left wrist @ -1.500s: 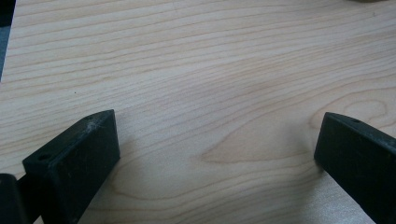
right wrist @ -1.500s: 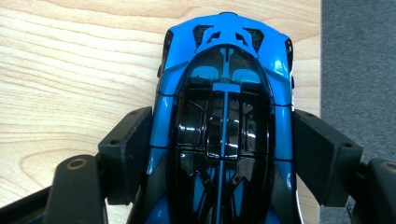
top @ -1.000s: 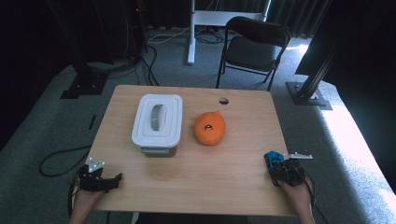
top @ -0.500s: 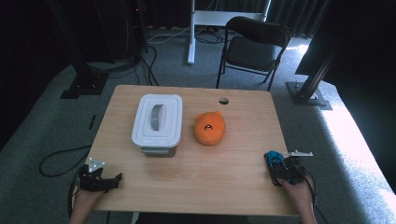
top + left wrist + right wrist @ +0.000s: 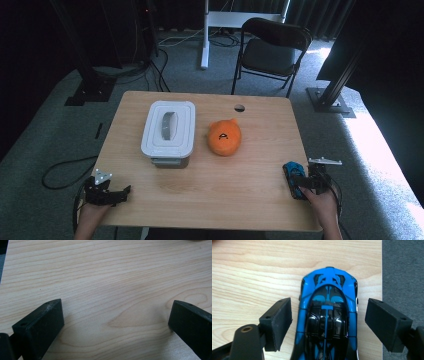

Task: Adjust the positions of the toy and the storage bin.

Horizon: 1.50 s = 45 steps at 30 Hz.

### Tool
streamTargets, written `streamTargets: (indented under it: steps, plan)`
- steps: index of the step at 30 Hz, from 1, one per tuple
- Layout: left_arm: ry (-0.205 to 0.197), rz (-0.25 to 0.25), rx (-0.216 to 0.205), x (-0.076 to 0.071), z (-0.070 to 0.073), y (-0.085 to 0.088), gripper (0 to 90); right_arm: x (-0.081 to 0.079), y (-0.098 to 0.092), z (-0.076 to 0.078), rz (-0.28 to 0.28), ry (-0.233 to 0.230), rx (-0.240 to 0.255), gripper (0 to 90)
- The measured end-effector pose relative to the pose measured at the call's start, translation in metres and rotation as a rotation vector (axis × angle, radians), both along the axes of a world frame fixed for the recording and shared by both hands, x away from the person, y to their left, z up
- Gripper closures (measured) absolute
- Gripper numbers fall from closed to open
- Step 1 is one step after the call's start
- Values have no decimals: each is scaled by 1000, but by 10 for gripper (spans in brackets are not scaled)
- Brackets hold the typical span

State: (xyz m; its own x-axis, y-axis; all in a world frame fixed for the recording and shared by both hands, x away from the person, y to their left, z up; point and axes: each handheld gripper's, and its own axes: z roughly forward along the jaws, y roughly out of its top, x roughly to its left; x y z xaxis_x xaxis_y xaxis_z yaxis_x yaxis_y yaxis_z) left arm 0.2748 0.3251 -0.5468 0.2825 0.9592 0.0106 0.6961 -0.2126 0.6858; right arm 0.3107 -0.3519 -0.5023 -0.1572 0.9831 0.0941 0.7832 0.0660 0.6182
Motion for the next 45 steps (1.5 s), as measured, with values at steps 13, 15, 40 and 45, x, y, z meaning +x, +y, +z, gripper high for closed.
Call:
streamTargets:
  steps: [13,15,40,45]
  plan:
    - [0,0,0,0,0,0,4,6,13,12,85,-91,15,132]
    - [0,0,0,0,0,0,4,8,17,14,135,-94,7,132]
    - [0,0,0,0,0,0,5,26,58,30,290,-148,101,110]
    - [0,0,0,0,0,0,5,32,64,29,312,-137,110,110]
